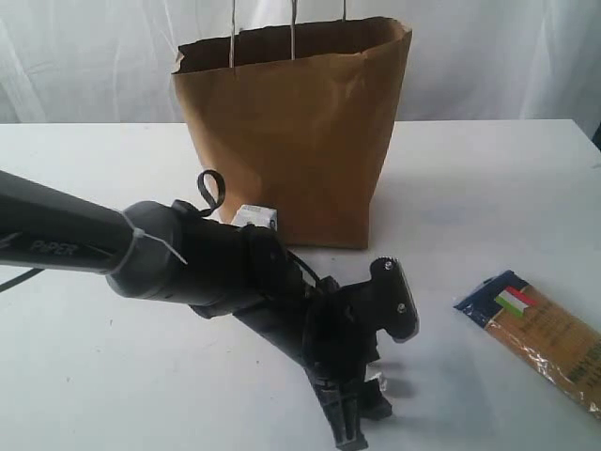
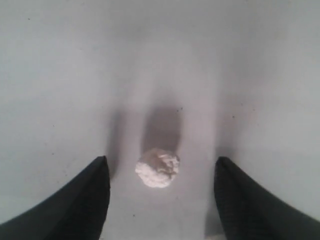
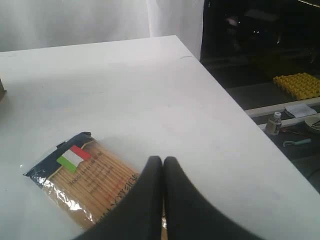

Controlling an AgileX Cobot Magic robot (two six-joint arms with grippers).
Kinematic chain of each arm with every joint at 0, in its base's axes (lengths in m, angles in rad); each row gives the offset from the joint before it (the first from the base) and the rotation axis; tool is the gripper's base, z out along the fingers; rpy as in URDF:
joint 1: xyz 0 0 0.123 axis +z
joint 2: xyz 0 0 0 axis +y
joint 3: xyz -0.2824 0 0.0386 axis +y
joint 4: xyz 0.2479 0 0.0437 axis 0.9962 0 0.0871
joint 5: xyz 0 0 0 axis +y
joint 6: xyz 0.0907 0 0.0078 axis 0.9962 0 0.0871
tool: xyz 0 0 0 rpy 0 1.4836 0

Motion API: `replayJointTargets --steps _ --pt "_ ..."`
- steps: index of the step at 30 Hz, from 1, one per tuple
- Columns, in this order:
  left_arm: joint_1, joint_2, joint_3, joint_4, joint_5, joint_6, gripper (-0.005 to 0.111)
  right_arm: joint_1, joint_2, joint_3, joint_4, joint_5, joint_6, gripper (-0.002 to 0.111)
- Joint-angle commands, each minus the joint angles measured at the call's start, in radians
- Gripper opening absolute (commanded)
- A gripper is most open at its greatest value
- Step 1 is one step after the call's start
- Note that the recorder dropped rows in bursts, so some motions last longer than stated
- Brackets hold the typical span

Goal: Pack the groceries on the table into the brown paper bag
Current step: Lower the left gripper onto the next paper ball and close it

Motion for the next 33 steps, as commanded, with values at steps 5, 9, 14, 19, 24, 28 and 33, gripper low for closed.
replayJointTargets --steps 5,9,14,19,24,28,33 --pt "-0.006 -0.002 -0.004 -0.084 -0.032 0.010 0.058 0.002 -0.005 0.007 -0.009 -0.011 0.006 0.000" --pt "-0.006 -0.002 -0.004 -0.084 -0.024 0.010 0.041 0.002 -0.005 0.007 -0.009 -0.011 0.006 0.000" --pt "-0.006 -0.002 -0.004 -0.084 -0.024 -0.001 0.022 0.002 -0.005 0.007 -0.009 -0.011 0.006 0.000" --pt "-0.006 -0.002 -0.004 -0.084 -0.028 0.003 0.000 0.002 -0.005 0.007 -0.009 -0.011 0.006 0.000" --pt "-0.006 -0.042 -0.004 -0.068 -0.028 0.003 0.000 0.002 -0.005 0.007 -0.009 -0.011 0.006 0.000" --pt "-0.004 -0.138 -0.004 -0.061 0.007 -0.007 0.000 0.002 -0.005 0.007 -0.009 -0.011 0.006 0.000" --pt "-0.004 -0.307 -0.004 -0.055 0.111 -0.061 0.000 0.002 -0.005 0.007 -0.009 -0.011 0.006 0.000"
